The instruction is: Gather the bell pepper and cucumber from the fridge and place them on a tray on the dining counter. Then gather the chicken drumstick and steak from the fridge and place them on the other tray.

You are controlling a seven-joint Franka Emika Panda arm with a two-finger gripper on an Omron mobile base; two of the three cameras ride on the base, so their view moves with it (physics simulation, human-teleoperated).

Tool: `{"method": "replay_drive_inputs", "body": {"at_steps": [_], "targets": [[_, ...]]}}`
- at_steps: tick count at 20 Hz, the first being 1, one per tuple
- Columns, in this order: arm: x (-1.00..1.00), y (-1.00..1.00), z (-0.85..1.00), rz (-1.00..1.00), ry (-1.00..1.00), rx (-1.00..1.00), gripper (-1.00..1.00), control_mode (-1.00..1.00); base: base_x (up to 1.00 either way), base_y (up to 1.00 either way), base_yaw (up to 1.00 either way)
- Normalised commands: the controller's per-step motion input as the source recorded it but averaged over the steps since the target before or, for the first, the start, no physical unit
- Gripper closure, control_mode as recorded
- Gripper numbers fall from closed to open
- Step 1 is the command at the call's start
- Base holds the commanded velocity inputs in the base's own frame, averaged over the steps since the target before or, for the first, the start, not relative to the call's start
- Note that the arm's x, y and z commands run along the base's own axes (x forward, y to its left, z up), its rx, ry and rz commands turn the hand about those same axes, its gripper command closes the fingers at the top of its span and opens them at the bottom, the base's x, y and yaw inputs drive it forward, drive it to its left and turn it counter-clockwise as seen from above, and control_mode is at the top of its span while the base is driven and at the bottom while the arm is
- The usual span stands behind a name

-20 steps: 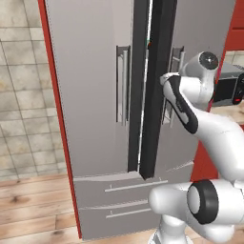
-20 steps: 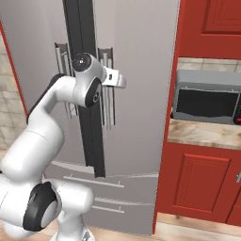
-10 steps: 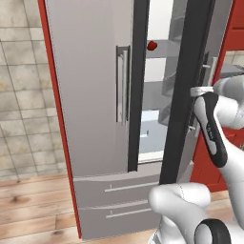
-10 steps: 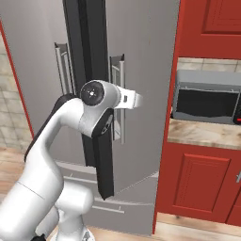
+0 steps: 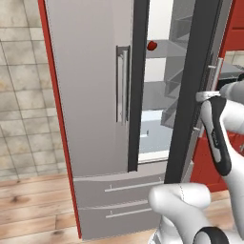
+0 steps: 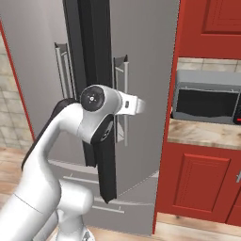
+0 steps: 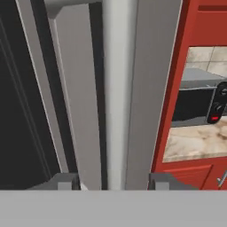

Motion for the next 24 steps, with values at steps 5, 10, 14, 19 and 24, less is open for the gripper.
{"method": "replay_drive_inputs", "body": {"at_steps": [5,10,14,19,24], "targets": [[-0.94,0.31,0.39,0.03,-0.11,-0.08,-1.00,-1.00,0.00,0.00,0.00],[-0.60,0.81,0.39,0.09,0.00,-0.15,-1.00,-1.00,0.00,0.00,0.00],[-0.01,1.00,0.22,0.08,0.11,-0.17,-1.00,-1.00,0.00,0.00,0.00],[0.17,0.97,0.02,-0.01,0.13,-0.19,-1.00,-1.00,0.00,0.00,0.00],[0.47,0.59,0.00,-0.02,0.25,-0.18,-1.00,-1.00,0.00,0.00,0.00]]}}
